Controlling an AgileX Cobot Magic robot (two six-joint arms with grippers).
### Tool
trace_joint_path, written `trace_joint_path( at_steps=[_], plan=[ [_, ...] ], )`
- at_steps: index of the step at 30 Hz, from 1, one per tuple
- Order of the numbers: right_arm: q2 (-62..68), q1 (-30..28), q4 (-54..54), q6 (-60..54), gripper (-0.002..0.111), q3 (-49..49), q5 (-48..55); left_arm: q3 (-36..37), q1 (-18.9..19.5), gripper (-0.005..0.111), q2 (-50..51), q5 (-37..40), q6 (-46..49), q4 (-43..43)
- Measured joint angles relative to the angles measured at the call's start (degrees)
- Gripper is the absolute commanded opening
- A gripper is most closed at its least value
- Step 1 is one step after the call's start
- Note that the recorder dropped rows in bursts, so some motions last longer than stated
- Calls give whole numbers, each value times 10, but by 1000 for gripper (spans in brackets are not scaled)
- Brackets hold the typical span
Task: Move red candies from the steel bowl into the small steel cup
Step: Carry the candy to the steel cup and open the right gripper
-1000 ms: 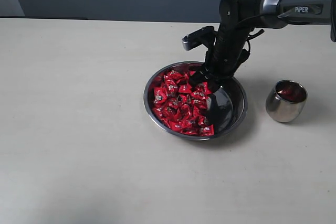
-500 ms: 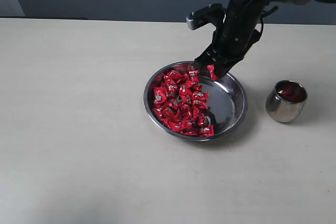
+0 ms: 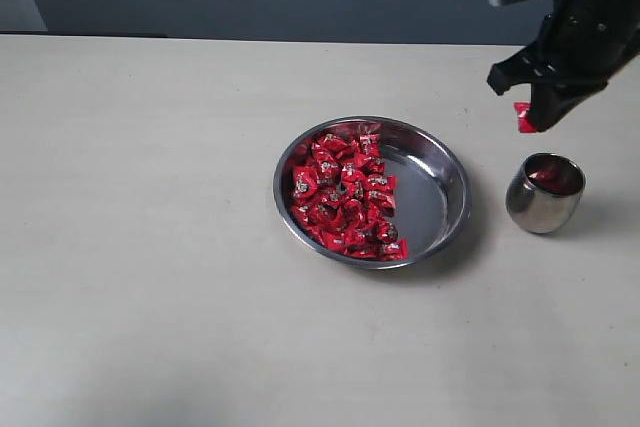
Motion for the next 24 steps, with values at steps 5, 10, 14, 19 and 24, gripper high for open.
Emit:
trace_joint_path(
  at_steps=[5, 10, 14, 19, 24],
  plan=[
    [-1, -20, -2, 0, 0, 38, 2, 0, 0, 0, 0, 0, 0, 0],
    [0, -21, -18, 0, 0, 57, -17, 0, 0, 0, 0, 0, 0, 0],
    [4, -22, -49, 14, 0, 60, -21, 0, 0, 0, 0, 0, 0, 0],
    [22, -22, -67, 24, 14, 61, -47, 0, 0, 0, 0, 0, 0, 0],
    [22, -22, -71, 26, 31, 61, -70, 0, 0, 0, 0, 0, 0, 0]
  ],
)
